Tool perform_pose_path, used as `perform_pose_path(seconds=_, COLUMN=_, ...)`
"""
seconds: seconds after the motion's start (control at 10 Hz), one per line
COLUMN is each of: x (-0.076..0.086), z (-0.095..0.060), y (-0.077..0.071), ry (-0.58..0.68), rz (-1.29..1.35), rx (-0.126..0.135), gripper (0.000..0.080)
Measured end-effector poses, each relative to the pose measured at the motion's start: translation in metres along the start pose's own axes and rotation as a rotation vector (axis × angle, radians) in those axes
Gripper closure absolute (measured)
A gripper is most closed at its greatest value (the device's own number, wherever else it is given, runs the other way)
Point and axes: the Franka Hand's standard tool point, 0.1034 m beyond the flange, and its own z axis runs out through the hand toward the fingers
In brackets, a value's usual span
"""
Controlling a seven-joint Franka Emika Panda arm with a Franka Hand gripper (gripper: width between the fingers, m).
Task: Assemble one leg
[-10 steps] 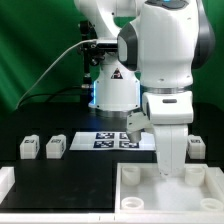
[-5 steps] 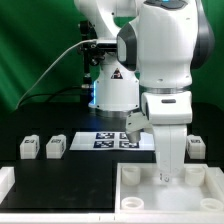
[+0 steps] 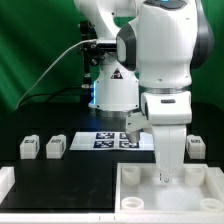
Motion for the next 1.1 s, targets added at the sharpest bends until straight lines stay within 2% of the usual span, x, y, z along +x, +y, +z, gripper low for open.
perform_pose_path(seconds=0.3, x=0.0, z=-0.002, y=0.001, ry=0.0, rz=0.029, rx=-0.001, gripper=0.0151)
perform_pose_path(seconds=0.4, x=0.003, z=-0.017, y=0.001, ry=-0.004, rz=0.118, rx=-0.012, gripper=0.0151)
perform_pose_path(seconds=0.5, x=0.01, z=-0.029, y=-0.006, ry=-0.003, rz=0.173, rx=-0.024, gripper=0.0151)
perform_pose_path(seconds=0.6, x=0.02, z=-0.033, y=-0.013, ry=0.001, rz=0.291, rx=-0.023, gripper=0.0151)
perform_pose_path(seconds=0.7, x=0.035, z=-0.033, y=-0.021, ry=0.012, rz=0.514, rx=-0.014, gripper=0.0151)
perform_pose_path(seconds=1.0, x=0.041, z=-0.031, y=-0.025, ry=0.03, rz=0.844, rx=0.008, gripper=0.0151)
perform_pose_path(seconds=1.1, x=0.046, z=-0.031, y=-0.028, ry=0.034, rz=1.029, rx=0.013, gripper=0.0151)
